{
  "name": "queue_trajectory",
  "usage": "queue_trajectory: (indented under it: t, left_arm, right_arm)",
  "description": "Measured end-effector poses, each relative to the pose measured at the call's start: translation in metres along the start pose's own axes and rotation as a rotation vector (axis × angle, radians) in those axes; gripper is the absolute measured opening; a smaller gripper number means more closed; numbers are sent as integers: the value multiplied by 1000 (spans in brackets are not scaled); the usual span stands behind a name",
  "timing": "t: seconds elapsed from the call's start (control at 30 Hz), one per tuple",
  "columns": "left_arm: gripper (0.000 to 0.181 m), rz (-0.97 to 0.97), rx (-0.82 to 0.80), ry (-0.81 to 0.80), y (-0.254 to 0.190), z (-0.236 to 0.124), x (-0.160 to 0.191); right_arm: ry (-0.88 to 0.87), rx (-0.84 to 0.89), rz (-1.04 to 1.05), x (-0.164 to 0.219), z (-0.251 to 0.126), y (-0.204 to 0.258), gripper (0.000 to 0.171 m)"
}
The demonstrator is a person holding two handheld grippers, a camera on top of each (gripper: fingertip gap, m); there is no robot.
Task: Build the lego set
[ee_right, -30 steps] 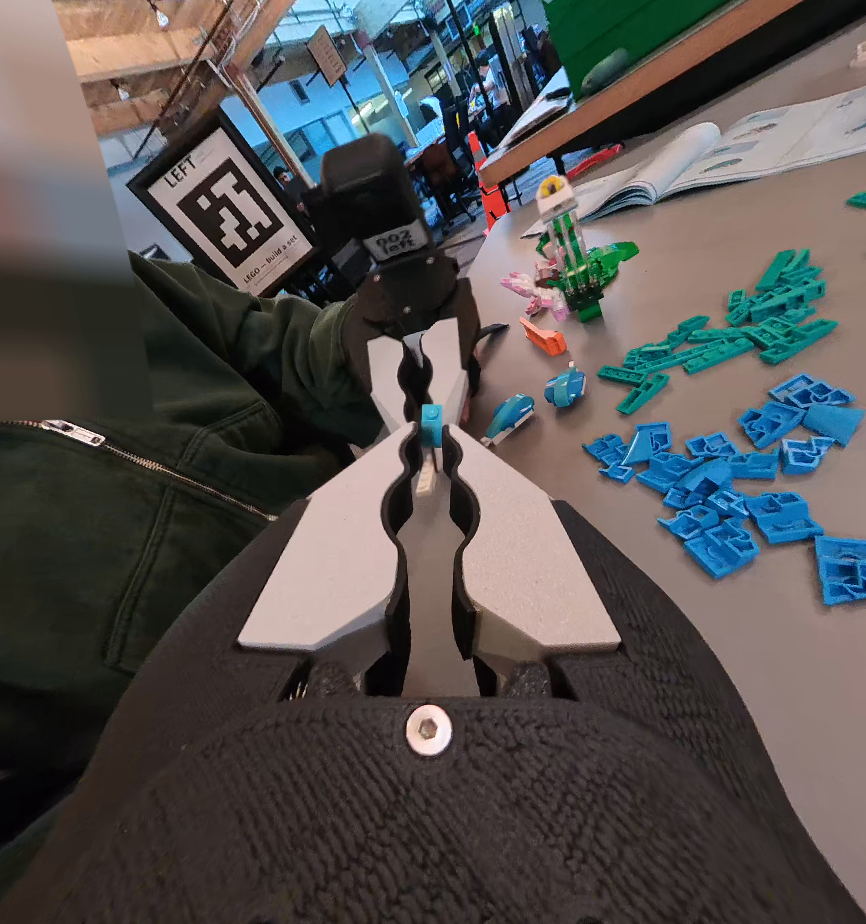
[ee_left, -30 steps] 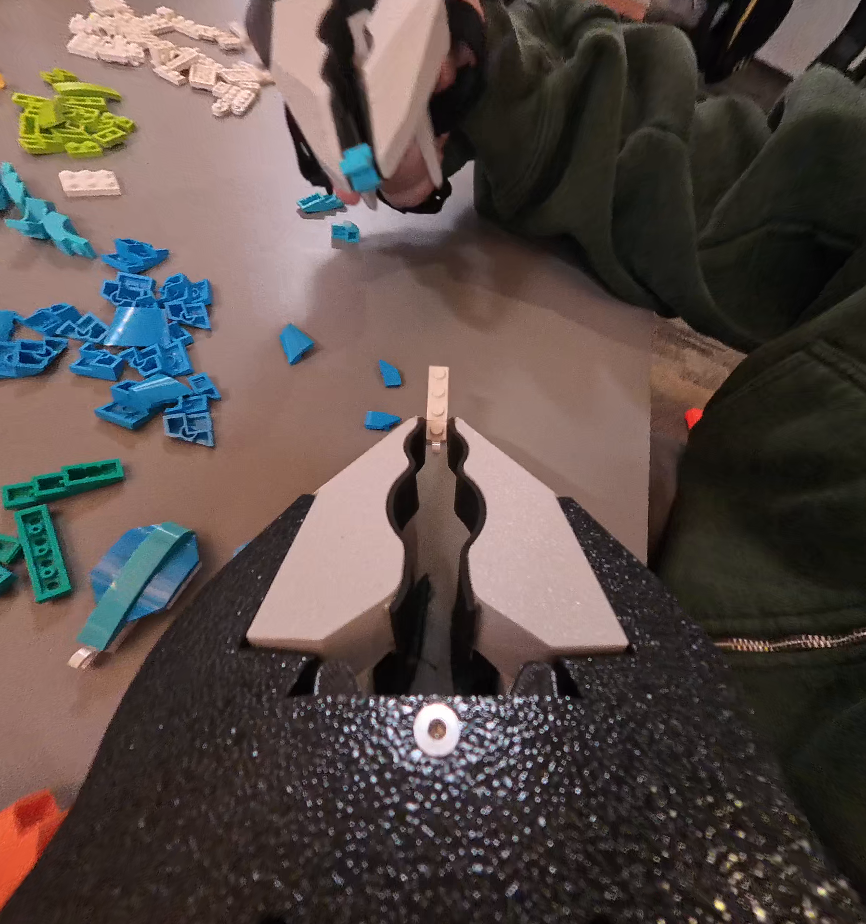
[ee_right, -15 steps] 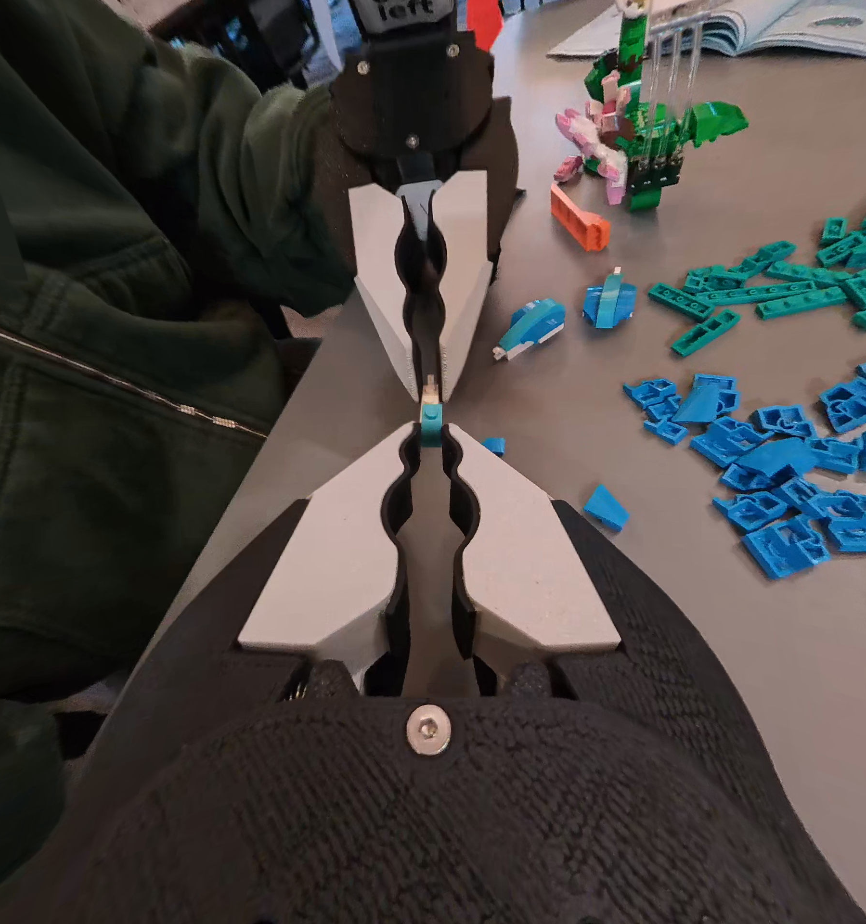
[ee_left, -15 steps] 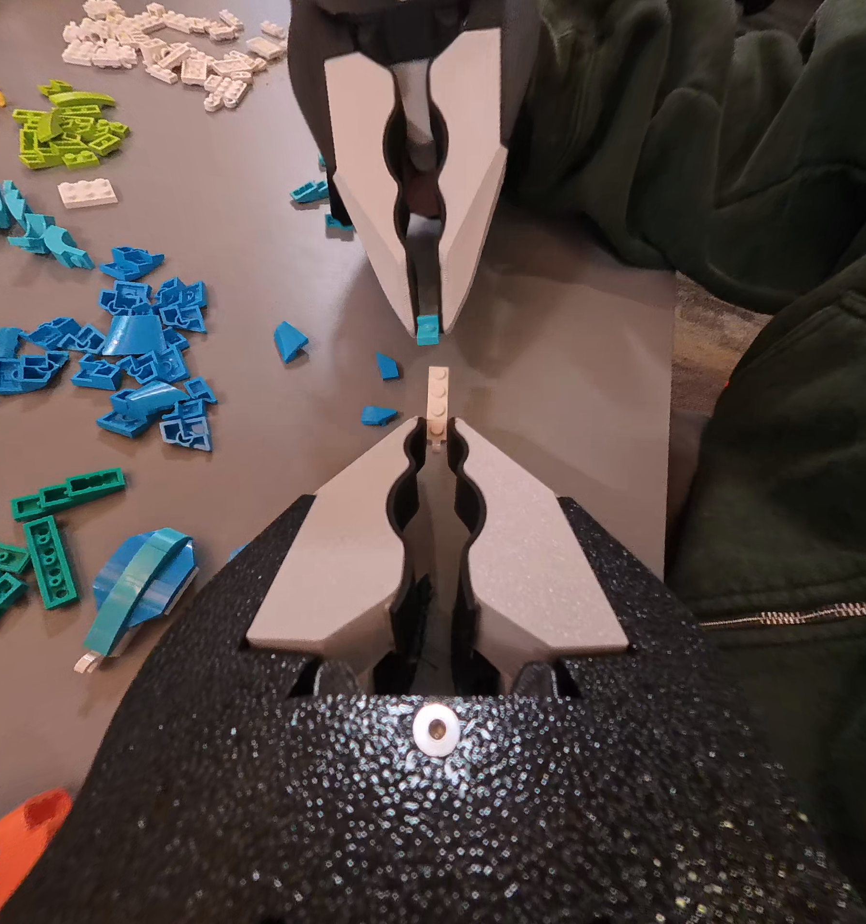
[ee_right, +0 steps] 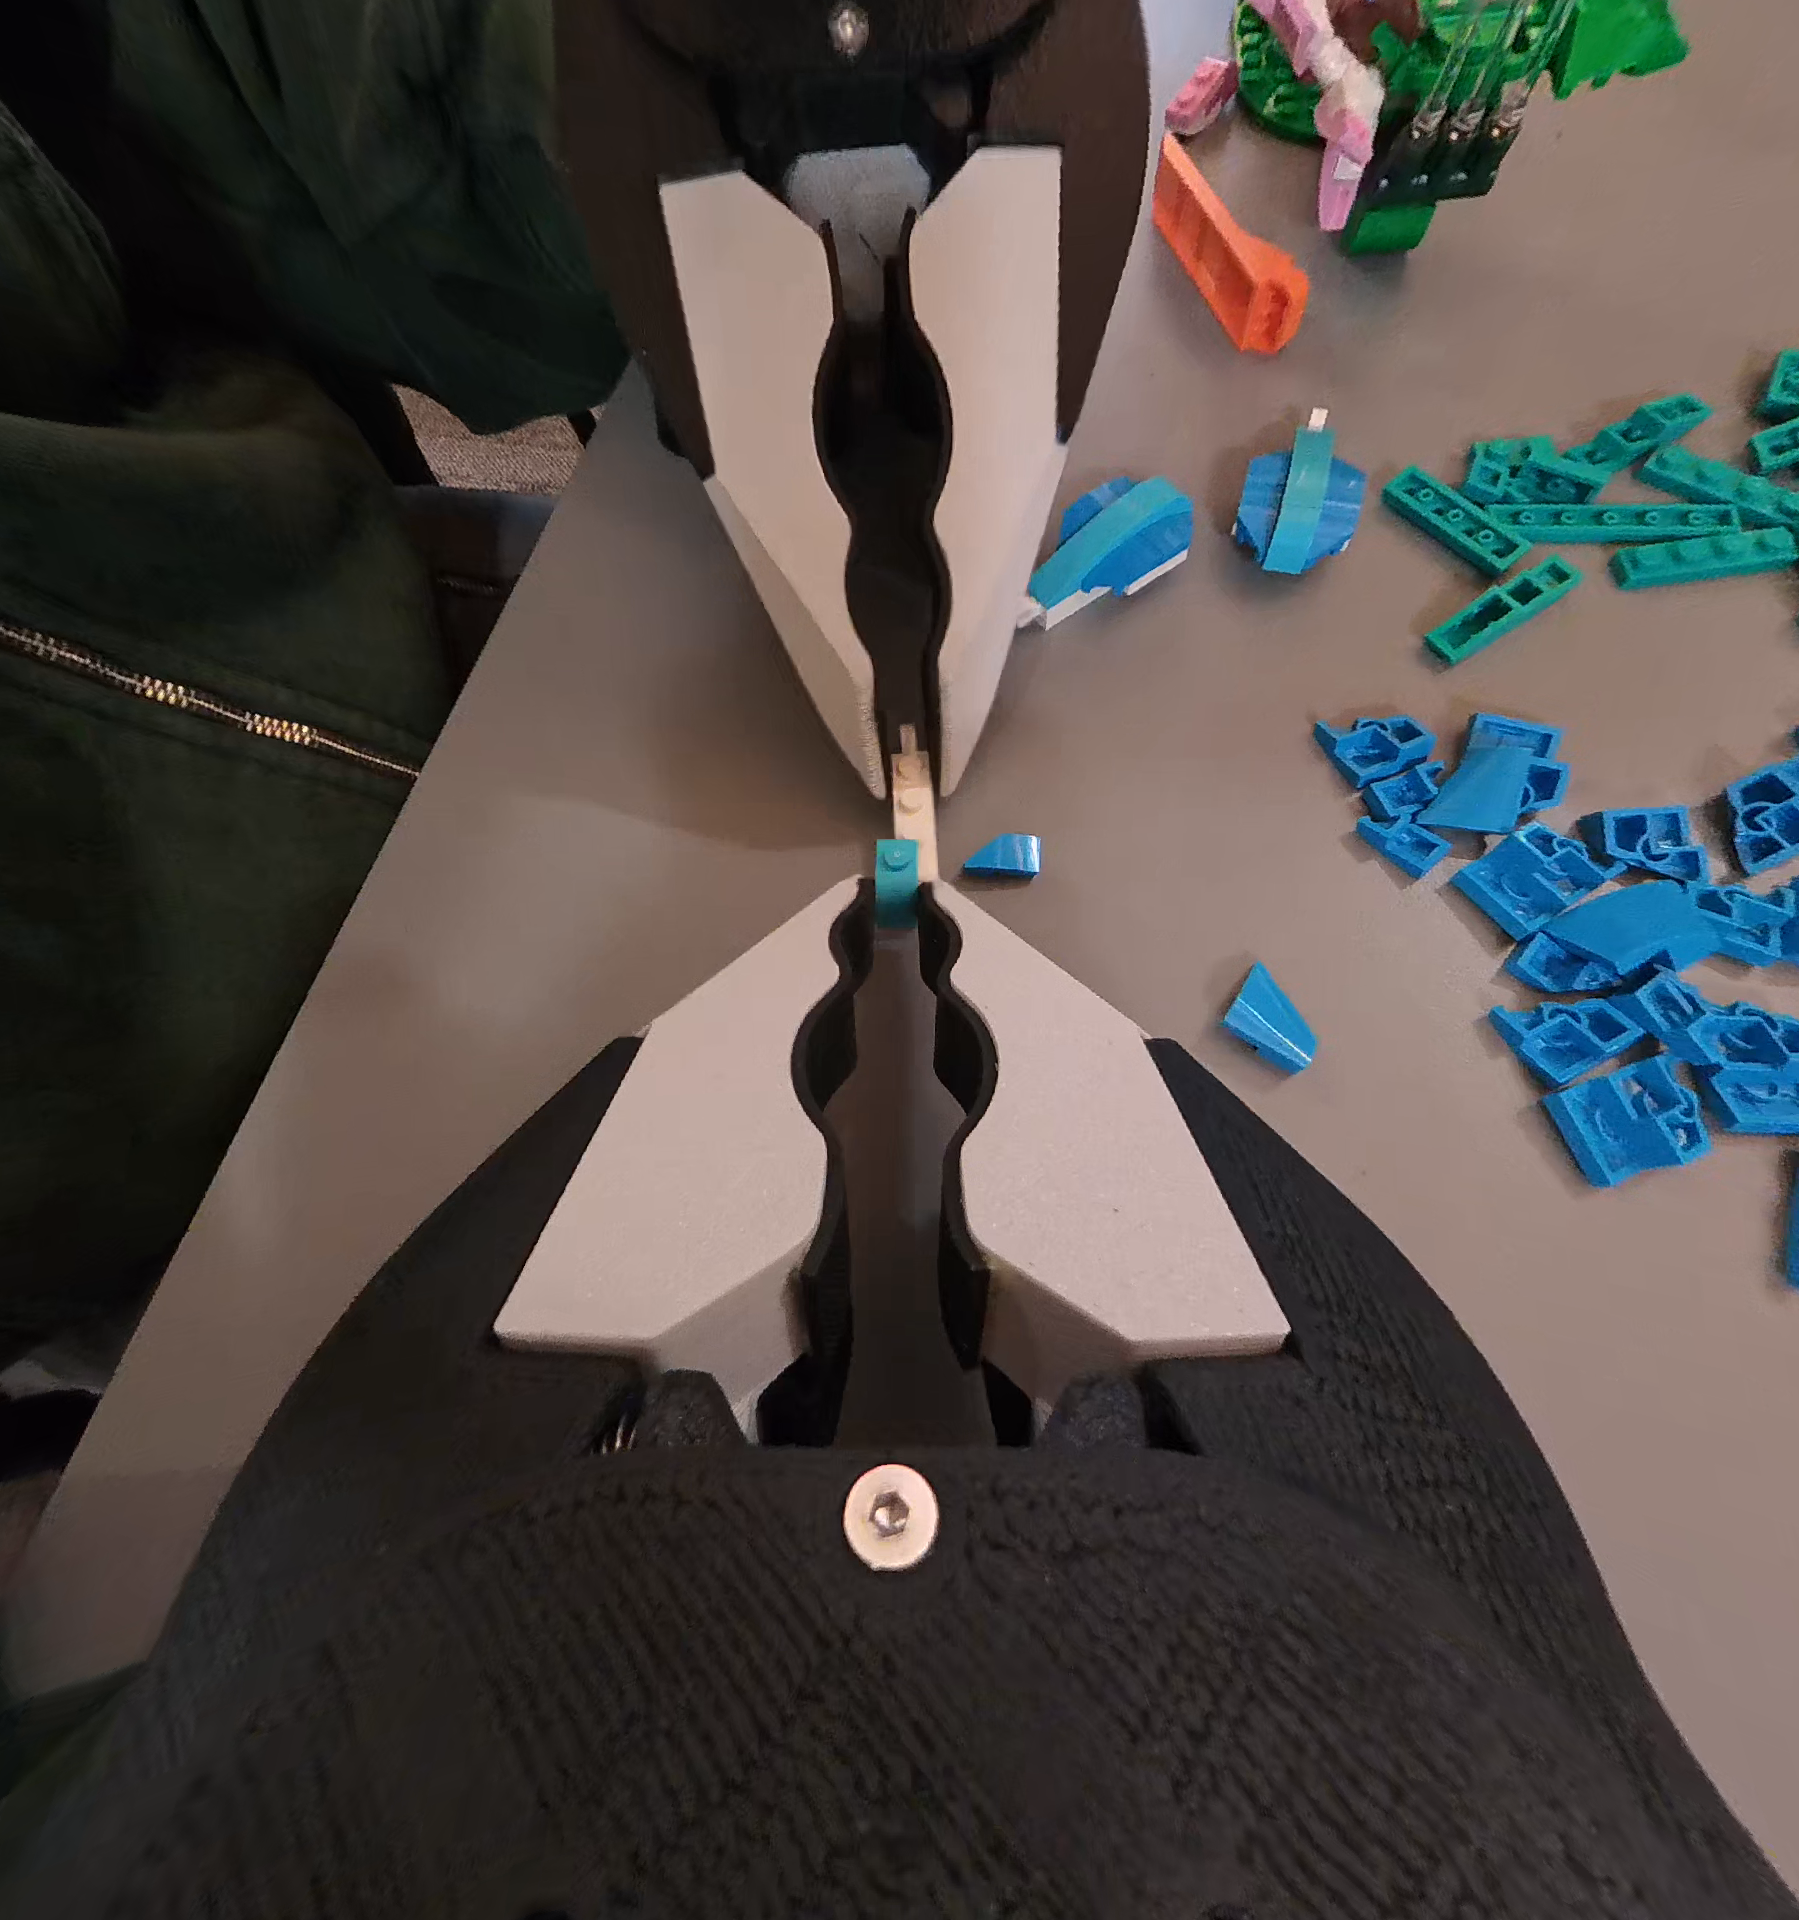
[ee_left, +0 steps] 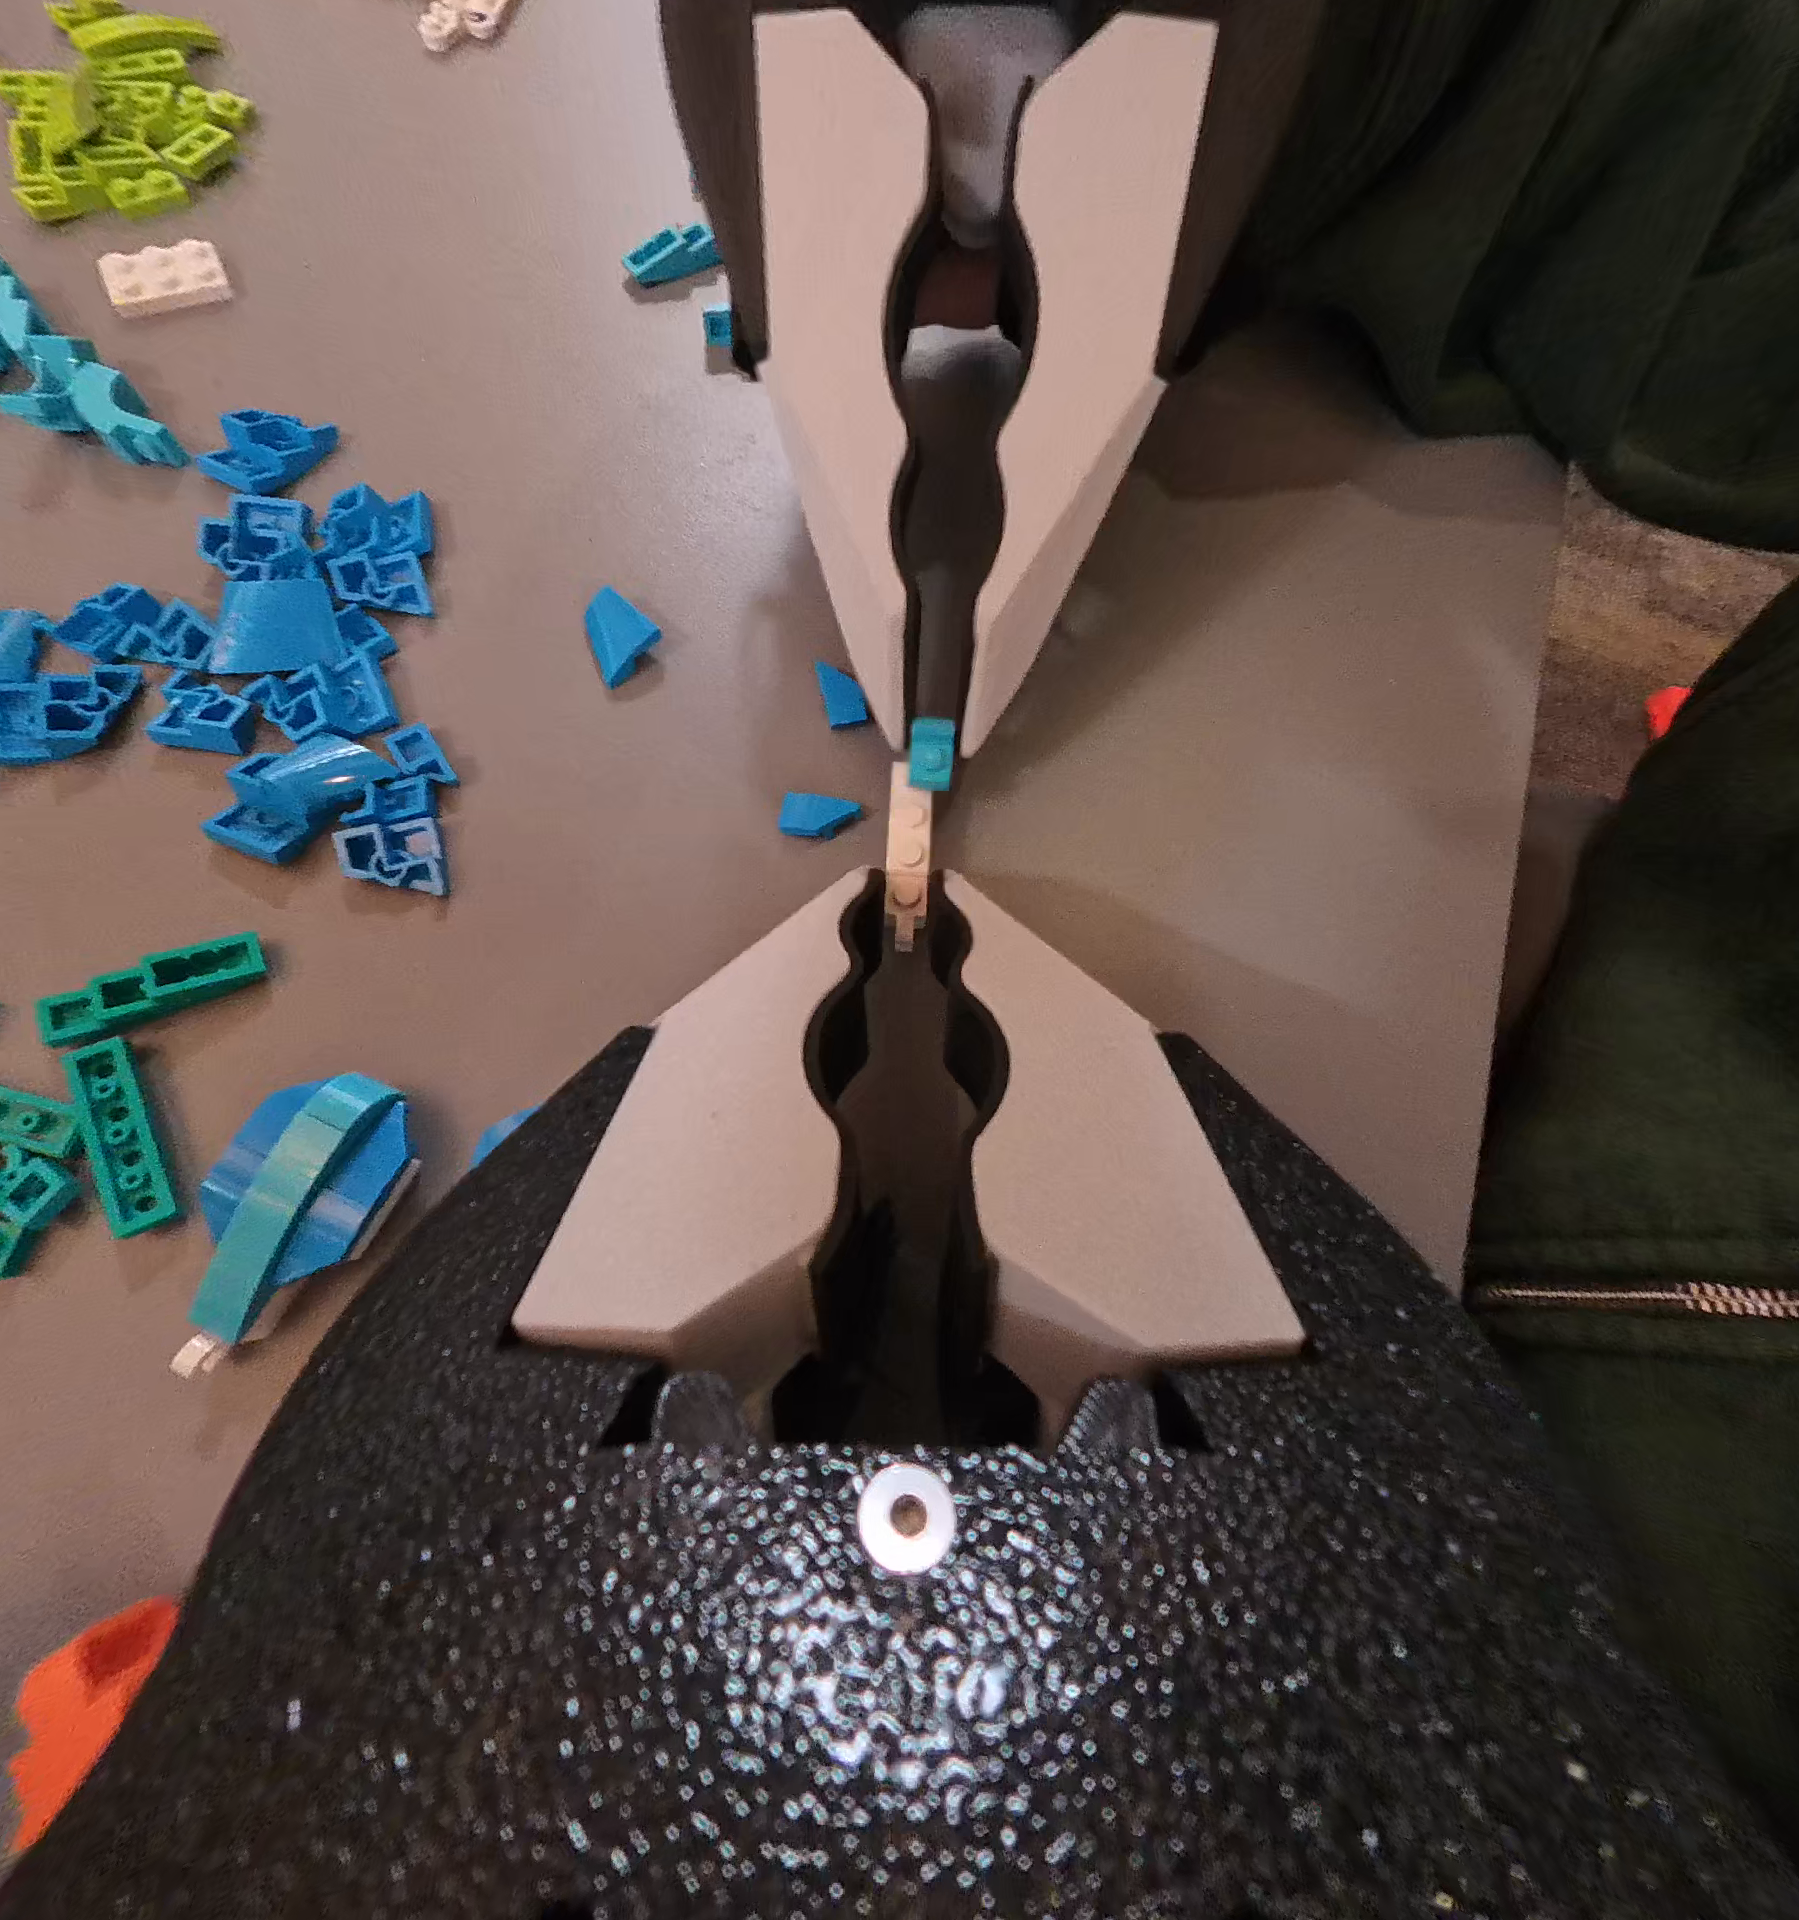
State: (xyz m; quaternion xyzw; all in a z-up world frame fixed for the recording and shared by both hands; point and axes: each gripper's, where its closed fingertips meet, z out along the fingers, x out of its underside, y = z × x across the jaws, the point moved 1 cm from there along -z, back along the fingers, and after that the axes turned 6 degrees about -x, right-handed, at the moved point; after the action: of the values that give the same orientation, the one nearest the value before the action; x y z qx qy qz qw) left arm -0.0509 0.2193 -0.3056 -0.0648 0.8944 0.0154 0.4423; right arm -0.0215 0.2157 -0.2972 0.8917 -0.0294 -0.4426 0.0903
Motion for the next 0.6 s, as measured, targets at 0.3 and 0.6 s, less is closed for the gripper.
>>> queue_trajectory:
  t: [0.3,0.6]
  left_arm:
    - [15,28,-30,1,0,1,1]
    - [15,64,-54,6,-2,4,1]
  right_arm:
    - [7,18,0,3,0,-4,7]
    - [18,31,-11,4,3,-6,7]
